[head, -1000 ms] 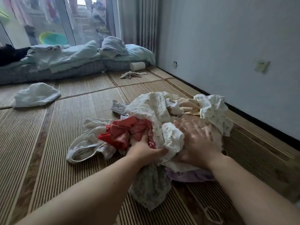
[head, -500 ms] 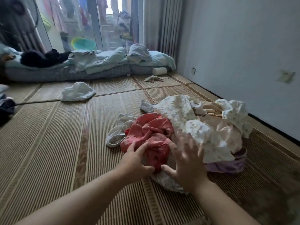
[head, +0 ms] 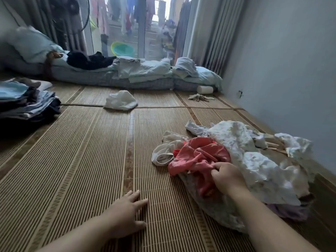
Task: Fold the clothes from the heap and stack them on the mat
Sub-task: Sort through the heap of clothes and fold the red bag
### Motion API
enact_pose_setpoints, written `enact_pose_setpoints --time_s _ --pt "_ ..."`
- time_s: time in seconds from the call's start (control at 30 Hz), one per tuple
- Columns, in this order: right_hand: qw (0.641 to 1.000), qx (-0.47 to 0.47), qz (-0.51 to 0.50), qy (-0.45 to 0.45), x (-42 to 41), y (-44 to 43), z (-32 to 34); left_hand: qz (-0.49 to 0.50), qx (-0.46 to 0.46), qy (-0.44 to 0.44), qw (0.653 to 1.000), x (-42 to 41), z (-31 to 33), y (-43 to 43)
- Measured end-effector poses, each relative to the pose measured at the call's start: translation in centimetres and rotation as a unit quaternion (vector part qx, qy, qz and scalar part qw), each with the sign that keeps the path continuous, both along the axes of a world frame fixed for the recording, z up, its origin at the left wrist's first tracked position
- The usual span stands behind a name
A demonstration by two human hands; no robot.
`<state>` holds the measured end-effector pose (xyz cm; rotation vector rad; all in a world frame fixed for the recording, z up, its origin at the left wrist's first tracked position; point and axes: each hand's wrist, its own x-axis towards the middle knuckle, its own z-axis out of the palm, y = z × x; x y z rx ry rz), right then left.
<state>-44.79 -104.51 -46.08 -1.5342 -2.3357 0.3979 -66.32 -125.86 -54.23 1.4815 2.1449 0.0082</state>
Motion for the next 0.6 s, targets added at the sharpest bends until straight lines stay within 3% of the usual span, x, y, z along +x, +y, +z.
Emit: enact_pose_setpoints --time_s 0.07,0.17,0.27,0.37,0.53,0.6 --pt "0.998 -0.036 0.023 0.048 -0.4 -0.8 2.4 0.017 0.0 -0.042 0.999 0.3 1.6 0.1" --pt "0.982 -0.11 0.058 0.145 -1.9 -2.6 6.7 0.05 0.124 -0.11 0.985 1.7 5.9 0.7" --pt "0.962 -0.144 0.093 0.21 -3.6 -5.4 10.8 0.013 0.255 -0.228 0.94 3.7 11.6 0.9" --pt "0.949 -0.151 0.135 0.241 -4.8 -8.6 13.6 0.001 0.29 -0.351 0.89 5.7 15.7 -0.3" --pt "0.914 -0.198 0.179 0.307 -5.7 -12.9 15.7 0.083 0.414 -0.229 0.877 5.9 18.1 -2.6" --pt "0.916 -0.188 0.195 0.295 -5.5 -13.7 16.2 0.11 0.423 -0.229 0.87 4.8 19.0 -3.6"
